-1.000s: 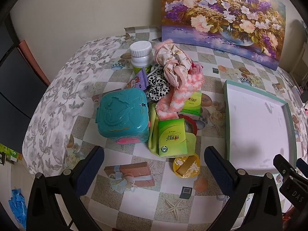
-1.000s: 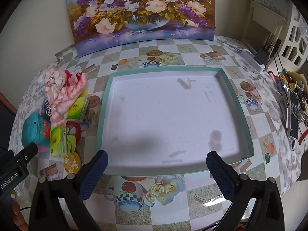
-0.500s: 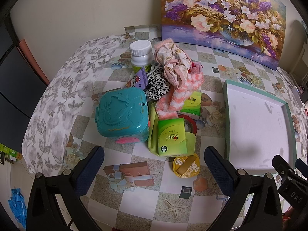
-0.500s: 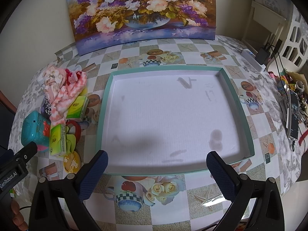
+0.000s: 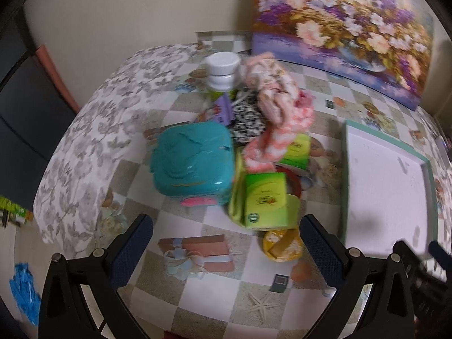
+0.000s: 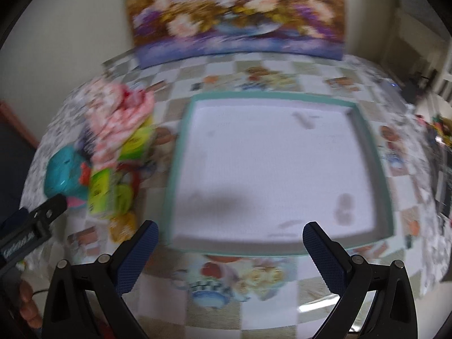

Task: Organize soft objects
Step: 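Reach the right gripper to the yellow round snack and grasp it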

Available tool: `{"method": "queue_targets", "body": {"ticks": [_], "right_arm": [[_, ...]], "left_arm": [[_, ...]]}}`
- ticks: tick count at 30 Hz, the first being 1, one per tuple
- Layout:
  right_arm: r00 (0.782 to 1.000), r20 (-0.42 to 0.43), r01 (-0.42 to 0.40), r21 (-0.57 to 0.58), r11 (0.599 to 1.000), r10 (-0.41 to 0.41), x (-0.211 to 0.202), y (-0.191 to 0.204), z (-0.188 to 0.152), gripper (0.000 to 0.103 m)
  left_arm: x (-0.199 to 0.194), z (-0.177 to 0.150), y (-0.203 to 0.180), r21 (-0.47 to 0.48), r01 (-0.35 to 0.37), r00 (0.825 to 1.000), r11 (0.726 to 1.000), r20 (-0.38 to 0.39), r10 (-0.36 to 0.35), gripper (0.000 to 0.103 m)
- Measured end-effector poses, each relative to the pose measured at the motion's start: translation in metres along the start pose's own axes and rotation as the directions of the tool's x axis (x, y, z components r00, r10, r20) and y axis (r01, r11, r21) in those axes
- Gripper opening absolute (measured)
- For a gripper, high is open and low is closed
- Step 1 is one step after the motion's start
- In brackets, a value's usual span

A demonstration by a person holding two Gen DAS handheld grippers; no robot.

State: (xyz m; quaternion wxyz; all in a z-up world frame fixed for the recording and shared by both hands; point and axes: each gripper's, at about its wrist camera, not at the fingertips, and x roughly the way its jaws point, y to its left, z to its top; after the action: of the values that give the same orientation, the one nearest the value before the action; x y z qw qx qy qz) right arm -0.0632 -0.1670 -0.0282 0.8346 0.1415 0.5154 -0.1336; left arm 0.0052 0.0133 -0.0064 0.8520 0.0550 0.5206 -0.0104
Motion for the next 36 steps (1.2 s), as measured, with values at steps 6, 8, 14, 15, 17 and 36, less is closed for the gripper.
{"method": "queue_targets", "body": {"ticks": [6,8,14,15,17,36], "right_arm": [[0.998,-0.028,-0.050,-0.104,0.993,0.048,0.012,0.035,0.002,0.103],[0.997,-0.044,-0.061,-0.125,0.990,0.056,0.017,0.043,0.001,0.103],[0.994,-0.084,-0.090,-0.199,0.976,0.074,0.036,0.069,0.003,0.103],[0.993,-0.090,-0.096,-0.210,0.973,0.078,0.038,0.073,0.002,0.103],[0.992,-0.097,-0.104,-0.229,0.968,0.083,0.043,0.080,0.002,0.103],[0.976,-0.176,-0.185,-0.346,0.920,0.130,0.075,0.124,-0.006,0.092]], "left_arm": [[0.016,-0.001,0.012,-0.052,-0.006,0.998,0.999,-0.062,0.003,0.103],[0.020,0.000,0.017,-0.071,-0.013,0.997,0.997,-0.076,0.007,0.103],[0.040,0.002,0.035,-0.132,-0.060,0.989,0.989,-0.139,0.041,0.103],[0.043,0.001,0.037,-0.140,-0.062,0.988,0.988,-0.151,0.041,0.103],[0.048,0.001,0.040,-0.143,-0.063,0.986,0.988,-0.160,0.040,0.103],[0.078,0.007,0.064,-0.176,-0.053,0.978,0.983,-0.210,0.015,0.103]]}}
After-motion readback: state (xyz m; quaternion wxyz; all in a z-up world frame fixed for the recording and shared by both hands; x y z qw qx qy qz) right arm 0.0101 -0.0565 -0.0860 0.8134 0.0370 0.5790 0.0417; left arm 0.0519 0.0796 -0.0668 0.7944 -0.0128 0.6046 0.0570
